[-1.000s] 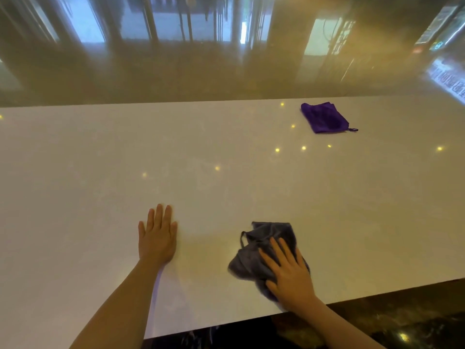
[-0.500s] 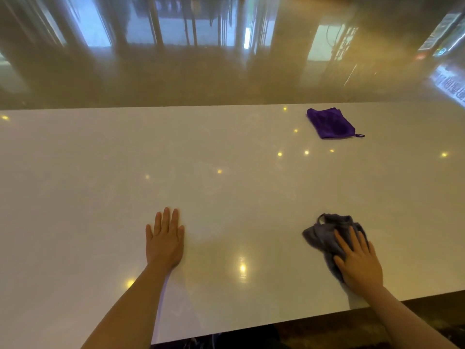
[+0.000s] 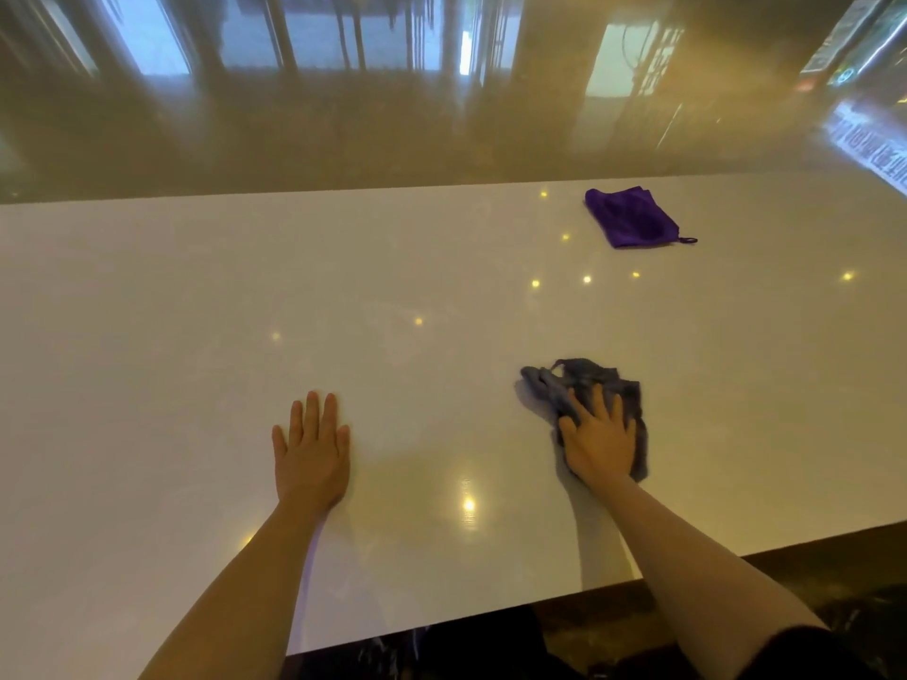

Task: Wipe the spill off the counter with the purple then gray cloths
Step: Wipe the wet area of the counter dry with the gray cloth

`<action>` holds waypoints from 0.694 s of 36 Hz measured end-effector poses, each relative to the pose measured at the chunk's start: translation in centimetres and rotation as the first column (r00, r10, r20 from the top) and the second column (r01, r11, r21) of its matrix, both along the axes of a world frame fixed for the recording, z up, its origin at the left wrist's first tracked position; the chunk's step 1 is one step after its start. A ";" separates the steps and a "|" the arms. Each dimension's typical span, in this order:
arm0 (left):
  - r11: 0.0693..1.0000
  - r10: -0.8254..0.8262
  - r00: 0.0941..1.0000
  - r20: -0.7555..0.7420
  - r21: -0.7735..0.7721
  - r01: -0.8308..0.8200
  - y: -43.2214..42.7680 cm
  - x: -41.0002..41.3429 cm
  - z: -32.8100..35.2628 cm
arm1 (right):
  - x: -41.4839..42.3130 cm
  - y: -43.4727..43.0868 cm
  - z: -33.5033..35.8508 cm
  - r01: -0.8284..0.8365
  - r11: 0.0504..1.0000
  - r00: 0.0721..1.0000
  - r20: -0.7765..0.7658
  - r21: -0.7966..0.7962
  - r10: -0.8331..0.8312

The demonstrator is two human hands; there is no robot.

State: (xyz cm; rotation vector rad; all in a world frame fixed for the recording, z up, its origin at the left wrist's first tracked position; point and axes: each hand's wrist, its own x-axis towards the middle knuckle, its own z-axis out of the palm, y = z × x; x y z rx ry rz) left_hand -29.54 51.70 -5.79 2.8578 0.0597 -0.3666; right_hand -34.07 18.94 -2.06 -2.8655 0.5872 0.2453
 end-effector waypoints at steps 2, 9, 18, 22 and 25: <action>1.000 -0.001 1.000 0.002 -0.001 0.001 0.0 0.0 0.0 | 0.6 2.3 -0.3 -0.113 0.994 0.993 -0.016 0.008 0.113; 0.999 -0.029 0.999 -0.018 -0.021 0.029 0.1 -0.1 0.5 | -0.1 11.2 -1.1 -0.397 0.895 0.916 0.024 0.205 0.400; 0.995 -0.049 0.995 -0.081 0.083 0.056 -0.1 0.2 0.8 | -3.7 17.5 1.6 -0.504 0.863 0.862 -0.090 -0.033 0.500; 0.995 -0.047 0.995 -0.086 0.081 0.054 -0.1 0.3 0.8 | -5.0 18.5 -0.1 -0.541 0.827 0.839 0.031 0.153 0.543; 0.997 -0.043 0.995 -0.093 0.067 0.049 0.0 0.3 0.8 | -4.8 18.8 -0.7 -0.539 0.795 0.829 0.009 0.278 0.559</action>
